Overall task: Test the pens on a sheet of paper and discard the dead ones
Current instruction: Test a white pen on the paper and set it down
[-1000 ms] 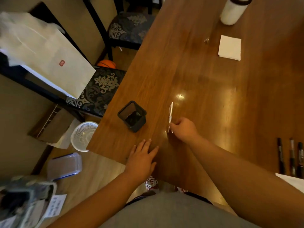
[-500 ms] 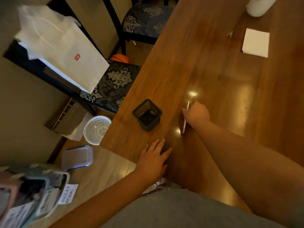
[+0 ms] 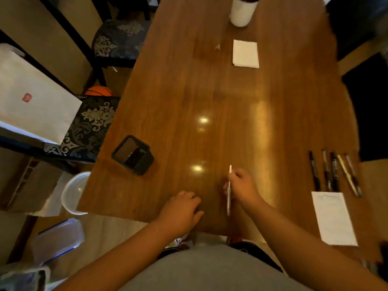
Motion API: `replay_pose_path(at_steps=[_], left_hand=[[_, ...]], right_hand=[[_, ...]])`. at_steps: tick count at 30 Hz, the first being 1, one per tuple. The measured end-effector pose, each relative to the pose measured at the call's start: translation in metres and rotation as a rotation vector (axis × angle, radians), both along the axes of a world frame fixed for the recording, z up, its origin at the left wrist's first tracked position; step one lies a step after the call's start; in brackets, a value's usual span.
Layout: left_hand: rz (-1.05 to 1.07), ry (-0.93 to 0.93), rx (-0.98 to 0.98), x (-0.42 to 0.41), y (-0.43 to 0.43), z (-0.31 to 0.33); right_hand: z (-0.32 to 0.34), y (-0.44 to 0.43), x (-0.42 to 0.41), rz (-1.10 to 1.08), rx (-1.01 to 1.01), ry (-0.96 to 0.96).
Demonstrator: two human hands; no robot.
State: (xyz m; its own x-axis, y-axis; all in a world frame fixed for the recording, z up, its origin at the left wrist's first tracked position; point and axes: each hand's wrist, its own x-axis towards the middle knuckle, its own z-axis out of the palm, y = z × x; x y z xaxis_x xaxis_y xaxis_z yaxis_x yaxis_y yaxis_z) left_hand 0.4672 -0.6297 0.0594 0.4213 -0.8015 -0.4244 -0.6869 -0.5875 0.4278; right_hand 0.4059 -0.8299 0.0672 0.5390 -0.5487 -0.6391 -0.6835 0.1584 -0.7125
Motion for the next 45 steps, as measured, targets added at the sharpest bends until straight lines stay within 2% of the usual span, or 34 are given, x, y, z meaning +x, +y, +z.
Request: replay_pose_path(at_steps=[5, 10, 17, 23, 29, 33, 36, 39, 43, 45], left_hand=[[-0.2, 0.06, 0.022, -0.036, -0.052, 0.007], [-0.275, 0.073, 0.001, -0.092, -0.108, 0.003], [-0.183, 0.052, -0.034, -0.184, -0.175, 0.005], [-0.106, -0.065, 0.008, -0.258, -0.204, -0.004], [-0.03, -0.152, 0.055, -0.292, -0.221, -0.016], [-0.061, -0.189, 0.069, -0.302, -0.227, -0.021], [-0.055, -0.213, 0.078, -0.305, -0.23, -0.024], [-0.066, -0.242, 0.087, -0.305, -0.231, -0.025], [-0.093, -0.275, 0.073, -0.302, -0.231, -0.025], [-0.09, -0.276, 0.07, -0.301, -0.23, -0.025]], right_hand=[[0.016, -0.042, -0.105, -0.336, 0.121, 0.065], [0.019, -0.098, -0.181, -0.574, 0.156, 0.109], [0.018, -0.184, -0.244, -0.641, 0.351, -0.032], [0.01, -0.228, -0.271, -0.594, 0.403, -0.123], [0.011, -0.245, -0.286, -0.556, 0.448, -0.162], [0.019, -0.244, -0.296, -0.416, 0.219, -0.06], [0.021, -0.238, -0.306, -0.371, 0.191, -0.127], [0.021, -0.227, -0.316, -0.21, 0.025, -0.082], [0.017, -0.21, -0.325, -0.004, -0.036, -0.196], [0.014, -0.205, -0.327, 0.155, -0.151, -0.227]])
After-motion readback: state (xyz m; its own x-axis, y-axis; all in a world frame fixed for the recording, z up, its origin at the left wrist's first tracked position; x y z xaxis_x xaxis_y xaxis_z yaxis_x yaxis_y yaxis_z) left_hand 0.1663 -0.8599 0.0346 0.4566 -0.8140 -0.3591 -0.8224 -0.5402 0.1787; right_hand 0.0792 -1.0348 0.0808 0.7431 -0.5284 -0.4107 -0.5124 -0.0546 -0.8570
